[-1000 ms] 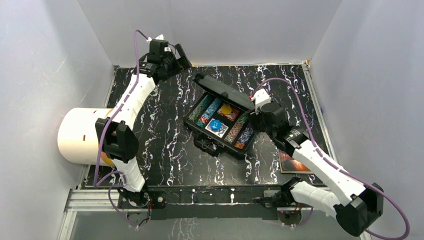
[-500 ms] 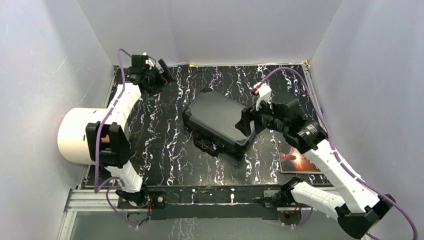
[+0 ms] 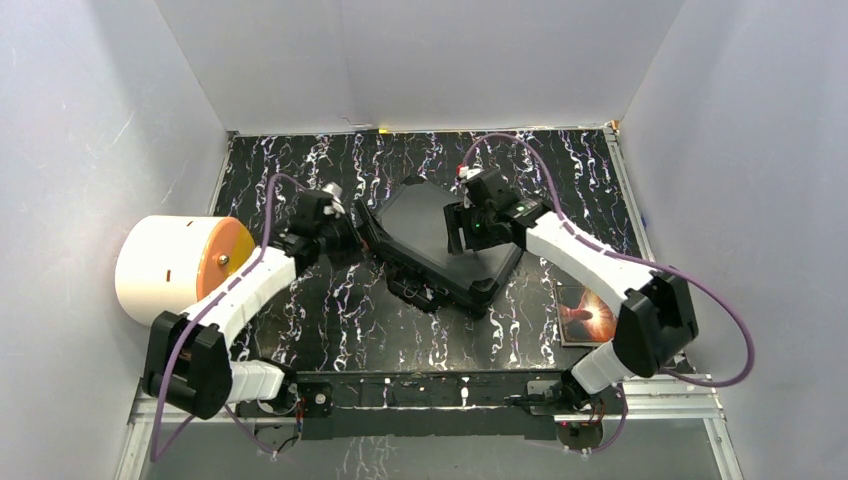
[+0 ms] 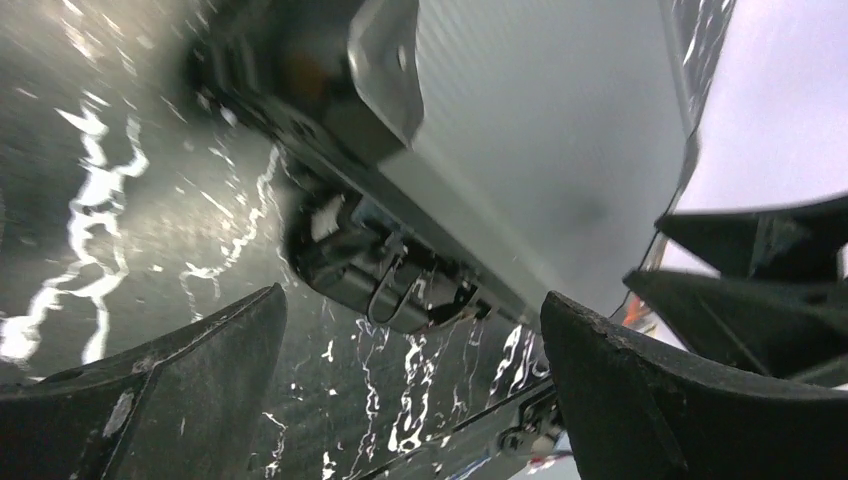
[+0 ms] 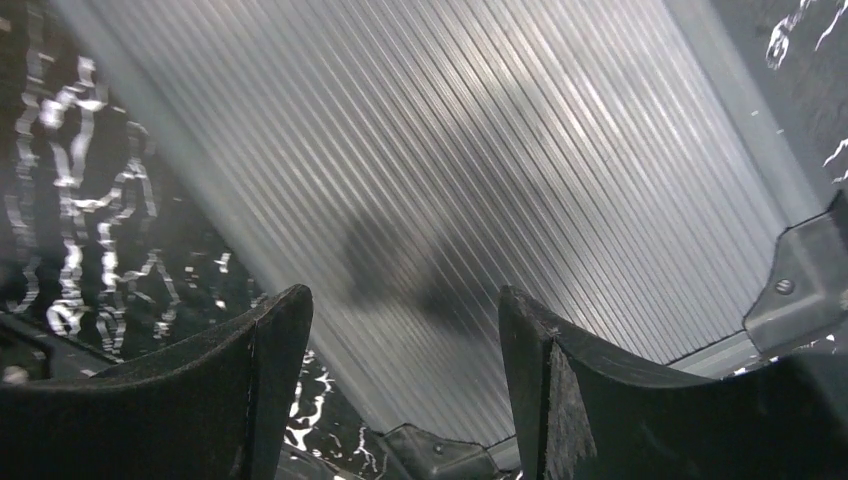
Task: Pack up texas hold em set
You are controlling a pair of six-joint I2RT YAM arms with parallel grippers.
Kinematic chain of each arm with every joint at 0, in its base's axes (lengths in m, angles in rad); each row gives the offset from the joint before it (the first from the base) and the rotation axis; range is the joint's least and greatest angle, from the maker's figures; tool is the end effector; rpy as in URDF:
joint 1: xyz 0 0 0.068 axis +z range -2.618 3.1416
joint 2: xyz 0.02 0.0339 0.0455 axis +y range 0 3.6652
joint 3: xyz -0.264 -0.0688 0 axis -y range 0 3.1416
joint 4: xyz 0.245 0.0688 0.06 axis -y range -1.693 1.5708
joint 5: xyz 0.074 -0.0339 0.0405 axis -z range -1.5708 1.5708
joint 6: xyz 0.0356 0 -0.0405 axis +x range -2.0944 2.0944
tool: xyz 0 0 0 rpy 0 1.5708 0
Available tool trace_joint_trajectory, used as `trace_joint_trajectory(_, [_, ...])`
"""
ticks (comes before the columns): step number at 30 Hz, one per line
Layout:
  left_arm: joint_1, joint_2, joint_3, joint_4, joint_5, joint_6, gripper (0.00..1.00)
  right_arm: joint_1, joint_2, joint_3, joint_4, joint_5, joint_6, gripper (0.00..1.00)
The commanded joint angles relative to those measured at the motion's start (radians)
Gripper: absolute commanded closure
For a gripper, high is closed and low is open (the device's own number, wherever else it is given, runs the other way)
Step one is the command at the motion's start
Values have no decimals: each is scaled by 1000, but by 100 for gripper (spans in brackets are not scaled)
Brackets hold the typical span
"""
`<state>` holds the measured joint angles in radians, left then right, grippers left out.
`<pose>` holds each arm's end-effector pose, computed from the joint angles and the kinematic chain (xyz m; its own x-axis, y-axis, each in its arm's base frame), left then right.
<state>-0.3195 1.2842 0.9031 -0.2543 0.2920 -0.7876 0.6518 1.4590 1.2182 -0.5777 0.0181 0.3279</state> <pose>0.2646 -0.0983 0.2671 -0.7666 -0.4612 -0.4468 -0.0319 0.7222 -0.6909 0.2529 0.1922 0.2957 -0.7417 -0.1609 -0.6512 -0.3780 0.9023 0.2076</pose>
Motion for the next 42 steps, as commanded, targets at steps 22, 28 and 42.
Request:
trace_joint_trajectory(22, [-421, 78, -457, 778, -177, -248, 8, 108, 162, -96, -203, 265, 124, 26])
trace_joint_trajectory(28, [-421, 106, -442, 876, -194, -233, 26, 108, 152, -92, -200, 287, 105, 26])
trace_joint_trajectory(42, [-421, 95, -341, 825, -188, -140, 37, 107, 137, -113, -193, 329, 105, 26])
